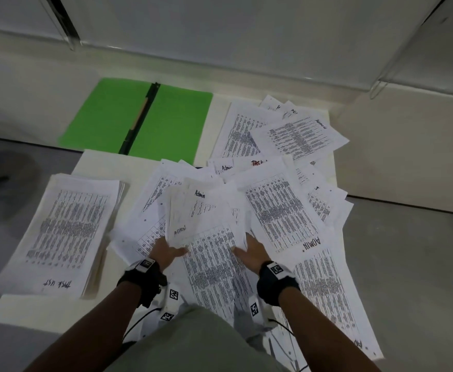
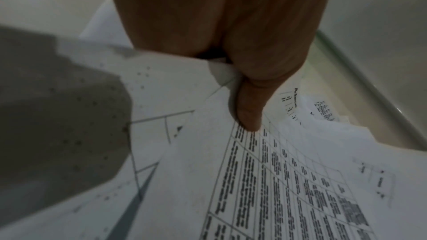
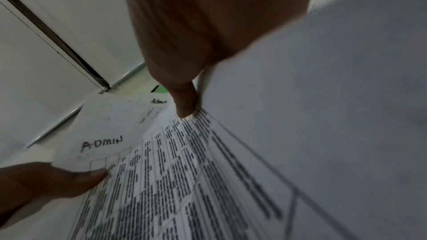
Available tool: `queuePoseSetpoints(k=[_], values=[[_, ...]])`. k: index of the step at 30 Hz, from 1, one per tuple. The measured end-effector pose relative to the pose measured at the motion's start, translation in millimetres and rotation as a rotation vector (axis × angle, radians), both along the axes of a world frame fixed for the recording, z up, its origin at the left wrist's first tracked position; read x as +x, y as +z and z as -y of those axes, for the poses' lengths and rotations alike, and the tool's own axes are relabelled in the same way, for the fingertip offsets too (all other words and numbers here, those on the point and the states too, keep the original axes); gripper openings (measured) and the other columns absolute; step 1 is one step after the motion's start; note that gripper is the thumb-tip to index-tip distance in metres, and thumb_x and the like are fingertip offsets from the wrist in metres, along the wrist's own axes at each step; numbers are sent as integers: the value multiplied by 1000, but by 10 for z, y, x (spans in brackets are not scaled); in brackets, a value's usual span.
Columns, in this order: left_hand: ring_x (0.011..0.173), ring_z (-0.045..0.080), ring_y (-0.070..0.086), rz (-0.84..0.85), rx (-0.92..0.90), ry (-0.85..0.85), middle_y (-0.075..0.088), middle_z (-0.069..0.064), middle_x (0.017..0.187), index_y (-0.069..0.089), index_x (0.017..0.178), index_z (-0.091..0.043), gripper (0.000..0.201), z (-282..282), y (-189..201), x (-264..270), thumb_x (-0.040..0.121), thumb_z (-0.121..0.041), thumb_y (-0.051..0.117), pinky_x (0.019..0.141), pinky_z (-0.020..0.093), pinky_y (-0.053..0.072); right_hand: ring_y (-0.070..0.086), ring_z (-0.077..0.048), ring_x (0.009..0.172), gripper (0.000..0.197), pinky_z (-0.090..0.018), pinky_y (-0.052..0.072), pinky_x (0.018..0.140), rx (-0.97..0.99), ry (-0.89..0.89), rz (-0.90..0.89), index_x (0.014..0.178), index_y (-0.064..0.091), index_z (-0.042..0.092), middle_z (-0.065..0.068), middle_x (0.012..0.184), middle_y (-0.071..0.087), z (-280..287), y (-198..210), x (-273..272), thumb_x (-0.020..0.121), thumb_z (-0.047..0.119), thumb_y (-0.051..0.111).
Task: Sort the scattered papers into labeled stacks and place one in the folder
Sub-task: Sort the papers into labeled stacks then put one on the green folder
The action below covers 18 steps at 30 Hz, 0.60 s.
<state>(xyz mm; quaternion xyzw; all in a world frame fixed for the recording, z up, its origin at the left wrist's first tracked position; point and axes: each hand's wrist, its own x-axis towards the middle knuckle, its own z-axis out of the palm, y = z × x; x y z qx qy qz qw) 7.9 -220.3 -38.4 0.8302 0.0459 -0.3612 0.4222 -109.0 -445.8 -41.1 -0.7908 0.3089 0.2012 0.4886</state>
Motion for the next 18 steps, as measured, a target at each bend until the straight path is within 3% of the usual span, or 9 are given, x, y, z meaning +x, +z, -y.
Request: queuePoseSetpoints(k=[1, 3, 4, 7, 11, 16, 18], values=[[80, 24, 61, 11, -10, -5, 65, 10, 79, 64, 83, -11, 16, -22, -5, 10, 76, -10, 78, 78, 38, 51, 54, -28, 117, 46, -35, 45, 96, -39, -46, 29, 126, 51, 8, -12, 126, 54, 11, -40, -12, 89, 33, 63], [86, 26, 62, 33, -10, -9, 68, 14, 88, 67, 93, -4, 20, -88, -2, 34, 77, -9, 77, 79, 35, 48, 60, -24, 94, 35, -33, 50, 81, -114, -199, 88, 108, 60, 7, -15, 110, 58, 125, -70, -58, 81, 27, 68], [89, 28, 64, 36, 7, 7, 70, 17, 94, 67, 100, 0, 26, -122, 0, 45, 77, -8, 77, 81, 36, 49, 58, -22, 93, 30, -32, 49, 80, -166, -257, 99, 106, 62, 9, -13, 110, 54, 227, -67, -84, 79, 21, 67], [90, 28, 64, 80, 27, 114, 68, 17, 100, 64, 108, 8, 35, -249, -15, 54, 77, -3, 75, 82, 39, 50, 54, -28, 106, 28, -39, 51, 88, -395, -312, 61, 111, 60, 15, -14, 122, 47, 635, -41, -177, 83, 11, 64], [94, 32, 63, 116, 69, 249, 66, 26, 108, 61, 111, 12, 37, -408, -21, 47, 77, 2, 73, 86, 40, 49, 45, -34, 125, 31, -45, 42, 103, -595, -277, -68, 117, 58, 16, -14, 140, 40, 1263, -37, -209, 87, 17, 63], [74, 26, 59, 128, 94, 290, 64, 11, 74, 63, 89, 2, 5, -464, 126, -45, 84, 2, 62, 65, 33, 47, 23, -29, 144, 45, -41, 31, 112, -557, -140, -174, 126, 56, 15, -11, 158, 18, 1746, -87, -68, 87, 33, 66], [73, 25, 57, 126, 66, 319, 61, 7, 72, 62, 86, -2, 7, -445, 203, -80, 84, 5, 60, 64, 28, 46, 18, -31, 145, 50, -44, 31, 112, -558, -36, -193, 127, 54, 16, -15, 157, 19, 1793, -98, 4, 83, 36, 70]])
